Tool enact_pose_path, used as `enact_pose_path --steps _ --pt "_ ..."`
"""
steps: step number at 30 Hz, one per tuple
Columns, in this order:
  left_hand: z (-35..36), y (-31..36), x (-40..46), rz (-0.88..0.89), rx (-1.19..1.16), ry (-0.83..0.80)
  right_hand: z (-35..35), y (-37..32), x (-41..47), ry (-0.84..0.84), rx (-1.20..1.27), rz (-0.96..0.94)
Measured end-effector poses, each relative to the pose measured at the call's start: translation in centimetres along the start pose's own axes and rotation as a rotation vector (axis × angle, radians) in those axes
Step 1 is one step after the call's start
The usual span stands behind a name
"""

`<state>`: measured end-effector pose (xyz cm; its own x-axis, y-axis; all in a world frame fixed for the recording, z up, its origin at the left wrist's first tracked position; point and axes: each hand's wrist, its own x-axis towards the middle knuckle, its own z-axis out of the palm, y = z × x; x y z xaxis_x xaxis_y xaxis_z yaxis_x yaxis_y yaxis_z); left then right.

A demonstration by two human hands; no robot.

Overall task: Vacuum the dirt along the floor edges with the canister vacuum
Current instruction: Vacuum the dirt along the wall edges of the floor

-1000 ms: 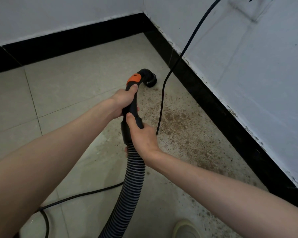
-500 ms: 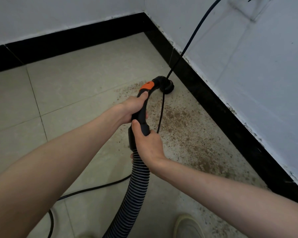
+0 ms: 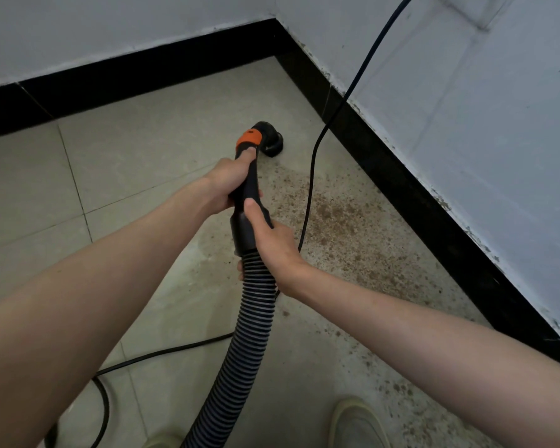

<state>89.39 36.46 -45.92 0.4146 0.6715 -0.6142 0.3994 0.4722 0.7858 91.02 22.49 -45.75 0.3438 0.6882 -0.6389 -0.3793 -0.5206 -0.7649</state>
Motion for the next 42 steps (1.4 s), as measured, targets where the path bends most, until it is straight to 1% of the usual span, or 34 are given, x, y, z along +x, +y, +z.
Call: enact_pose_path --steps 5,8,18,32,37,42 --pt "0.9 -0.2 -0.7 0.013 -0.03 -0.078 -1.4 0.1 -1.0 -0.039 0.097 0.003" --pt "1.5 -0.8 -1.3 0.024 -0.072 -0.082 -2.0 0.4 -1.6 -0.067 0.114 0.013" --pt "-1.1 -2.1 -3.3 0.014 -0.135 0.034 -0.7 0.6 -2.7 -0.178 0.07 0.018" --pt "-2.4 -2.6 -5.9 0.043 -0.234 0.11 0.7 1.4 -3.6 -0.18 -0.032 -0.033" --pt "-3.1 -2.7 -6.0 -0.007 -0.248 0.14 1.2 1.0 -3.5 -0.219 -0.021 0.022" --pt "-3.0 -3.1 -5.8 -0.002 -0.234 0.152 0.9 1.4 -3.5 -0.24 -0.001 0.013"
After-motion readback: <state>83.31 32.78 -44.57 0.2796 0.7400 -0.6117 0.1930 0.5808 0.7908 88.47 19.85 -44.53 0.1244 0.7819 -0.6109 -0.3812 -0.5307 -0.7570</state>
